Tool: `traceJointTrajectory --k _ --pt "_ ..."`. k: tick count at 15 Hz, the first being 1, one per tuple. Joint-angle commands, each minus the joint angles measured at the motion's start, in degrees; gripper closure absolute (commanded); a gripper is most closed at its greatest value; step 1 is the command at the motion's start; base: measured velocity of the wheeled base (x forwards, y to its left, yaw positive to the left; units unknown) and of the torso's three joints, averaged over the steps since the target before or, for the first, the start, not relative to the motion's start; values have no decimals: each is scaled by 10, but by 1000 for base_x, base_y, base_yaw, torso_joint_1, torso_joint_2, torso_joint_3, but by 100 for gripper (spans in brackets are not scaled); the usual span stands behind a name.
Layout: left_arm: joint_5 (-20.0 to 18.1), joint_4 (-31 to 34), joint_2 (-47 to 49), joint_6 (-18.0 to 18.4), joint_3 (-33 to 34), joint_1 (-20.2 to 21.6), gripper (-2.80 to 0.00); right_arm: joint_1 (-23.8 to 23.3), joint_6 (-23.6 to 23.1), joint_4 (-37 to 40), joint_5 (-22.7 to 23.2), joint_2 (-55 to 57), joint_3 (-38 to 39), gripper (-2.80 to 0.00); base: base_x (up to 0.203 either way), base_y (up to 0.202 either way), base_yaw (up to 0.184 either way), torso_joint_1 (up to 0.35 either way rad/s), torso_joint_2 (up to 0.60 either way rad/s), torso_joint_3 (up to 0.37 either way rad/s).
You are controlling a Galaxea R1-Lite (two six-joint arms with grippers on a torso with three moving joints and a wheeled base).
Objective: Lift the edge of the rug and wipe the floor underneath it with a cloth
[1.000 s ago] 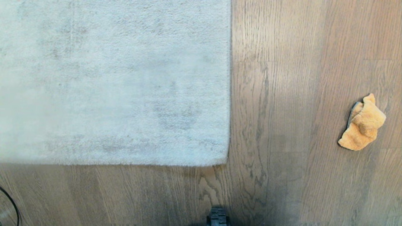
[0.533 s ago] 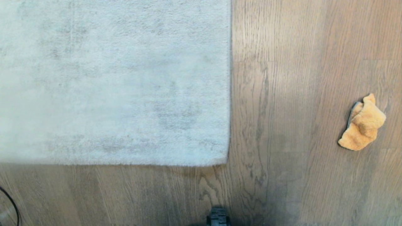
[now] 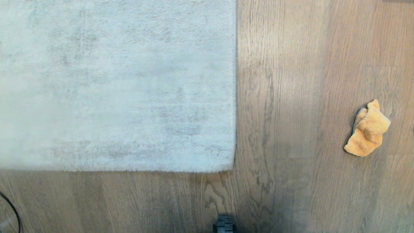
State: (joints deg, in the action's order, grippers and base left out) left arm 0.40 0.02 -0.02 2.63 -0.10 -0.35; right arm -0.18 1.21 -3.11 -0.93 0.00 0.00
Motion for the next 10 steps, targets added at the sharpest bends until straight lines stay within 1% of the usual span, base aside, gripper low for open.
traceJointTrajectory --k 1,10 --pt "0 0 0 0 0 0 0 0 0 -1 0 1 0 0 0 0 0 8 7 185" --pt "0 1 0 -1 0 0 0 0 0 -1 0 1 0 0 0 0 0 4 2 203"
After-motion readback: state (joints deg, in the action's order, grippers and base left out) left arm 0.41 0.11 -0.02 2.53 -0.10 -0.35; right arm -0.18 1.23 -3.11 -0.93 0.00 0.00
